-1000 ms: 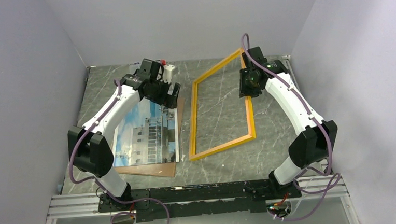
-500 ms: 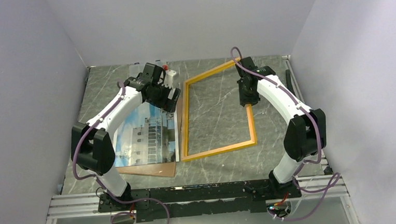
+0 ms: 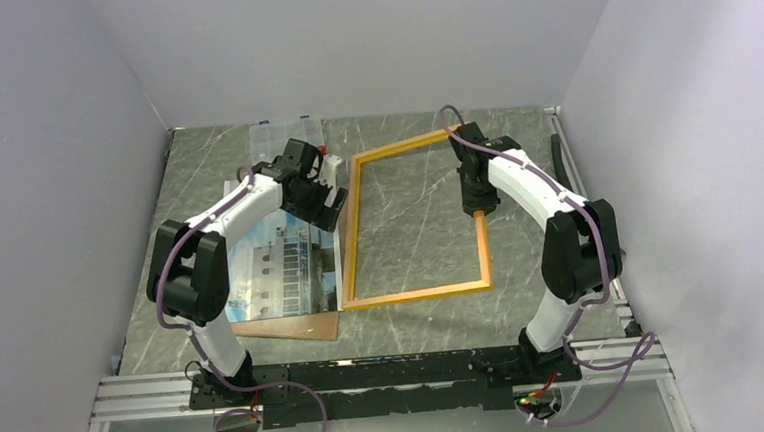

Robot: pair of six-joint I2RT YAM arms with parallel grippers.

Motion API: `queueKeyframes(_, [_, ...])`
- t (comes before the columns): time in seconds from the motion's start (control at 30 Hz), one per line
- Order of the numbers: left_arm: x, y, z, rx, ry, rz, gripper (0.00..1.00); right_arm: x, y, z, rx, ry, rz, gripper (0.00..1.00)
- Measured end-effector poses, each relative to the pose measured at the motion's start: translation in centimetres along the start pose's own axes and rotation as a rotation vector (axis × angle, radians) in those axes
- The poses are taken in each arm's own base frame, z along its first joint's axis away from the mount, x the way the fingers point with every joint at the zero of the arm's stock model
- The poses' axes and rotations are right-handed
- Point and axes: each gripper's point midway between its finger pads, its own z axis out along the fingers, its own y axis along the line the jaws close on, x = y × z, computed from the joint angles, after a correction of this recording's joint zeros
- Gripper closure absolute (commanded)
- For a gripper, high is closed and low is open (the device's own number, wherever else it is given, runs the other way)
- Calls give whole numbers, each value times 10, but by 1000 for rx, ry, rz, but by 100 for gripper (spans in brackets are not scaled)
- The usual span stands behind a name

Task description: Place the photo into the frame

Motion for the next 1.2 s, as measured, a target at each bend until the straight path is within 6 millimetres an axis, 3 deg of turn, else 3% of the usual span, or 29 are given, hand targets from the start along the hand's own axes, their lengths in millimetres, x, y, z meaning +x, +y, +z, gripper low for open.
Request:
queueKeyframes(0.27, [-3, 1, 5, 5, -10, -1, 5, 6, -6, 18, 62, 8, 11, 93])
queueKeyframes(0.57, [-3, 1, 5, 6, -12, 6, 5, 27, -15, 71, 193, 88, -21, 89])
queueKeyframes(0.7, [-3, 1, 5, 7, -12, 7, 5, 28, -16, 79, 204, 77, -23, 88])
queueKeyframes(1.0, [-3, 0, 5, 13, -12, 11, 5, 30, -18, 89, 205, 55, -15, 62])
queueKeyframes(1.2, [-4, 0, 4, 13, -14, 15, 5, 28, -34, 88, 217, 46, 26, 39])
